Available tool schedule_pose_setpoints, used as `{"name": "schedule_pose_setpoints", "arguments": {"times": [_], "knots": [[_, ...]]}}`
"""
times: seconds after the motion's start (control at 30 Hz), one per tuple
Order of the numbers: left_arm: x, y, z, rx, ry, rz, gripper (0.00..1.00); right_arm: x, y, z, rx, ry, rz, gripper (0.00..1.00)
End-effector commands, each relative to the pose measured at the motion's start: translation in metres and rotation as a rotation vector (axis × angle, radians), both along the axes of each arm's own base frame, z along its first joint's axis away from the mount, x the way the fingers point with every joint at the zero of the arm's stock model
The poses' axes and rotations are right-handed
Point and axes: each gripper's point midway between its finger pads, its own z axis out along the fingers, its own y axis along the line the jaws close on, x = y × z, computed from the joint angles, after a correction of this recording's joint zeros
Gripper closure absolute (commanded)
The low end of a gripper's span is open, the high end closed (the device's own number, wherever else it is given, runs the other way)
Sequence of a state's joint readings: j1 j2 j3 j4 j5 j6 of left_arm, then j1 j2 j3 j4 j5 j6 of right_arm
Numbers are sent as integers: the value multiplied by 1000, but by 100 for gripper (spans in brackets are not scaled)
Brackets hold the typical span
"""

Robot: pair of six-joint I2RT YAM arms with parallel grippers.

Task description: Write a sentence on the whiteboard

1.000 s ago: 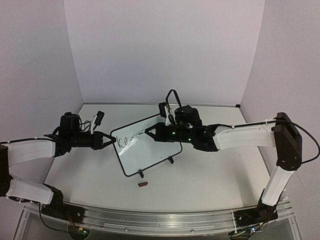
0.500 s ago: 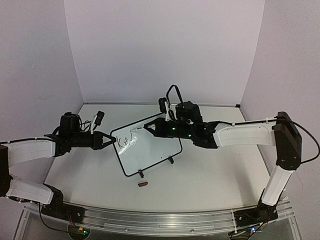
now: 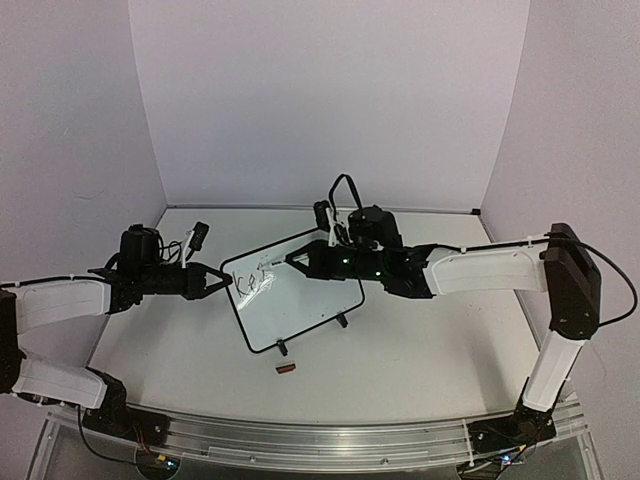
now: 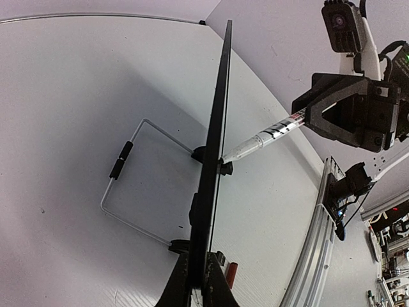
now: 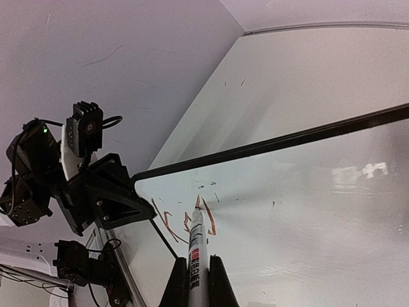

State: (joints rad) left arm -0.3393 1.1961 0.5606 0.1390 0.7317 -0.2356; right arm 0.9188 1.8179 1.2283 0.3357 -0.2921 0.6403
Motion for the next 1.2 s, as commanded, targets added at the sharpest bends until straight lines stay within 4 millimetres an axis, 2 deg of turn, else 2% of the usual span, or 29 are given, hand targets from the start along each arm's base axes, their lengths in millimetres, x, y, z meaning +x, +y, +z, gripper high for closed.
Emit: {"name": "schedule_pose_setpoints", "arguments": {"times": [0.0,0.43,0.7,1.0,1.17], "knots": [[11,8,5,42,-54,50,100,-1,-2,-12,-16,25,0,100],[12,8,7,42,-57,51,100,-7,-14,-23,-44,44,-17,100],[12,8,6,44,-55,50,100,-2,-23,-6,-44,-6,-61,100],[12,8,6,42,-57,51,100,-2,-25,23,7,-54,-65,100],[12,8,6,42,-55,50,100,0,-19,22,7,-53,-55,100]]}}
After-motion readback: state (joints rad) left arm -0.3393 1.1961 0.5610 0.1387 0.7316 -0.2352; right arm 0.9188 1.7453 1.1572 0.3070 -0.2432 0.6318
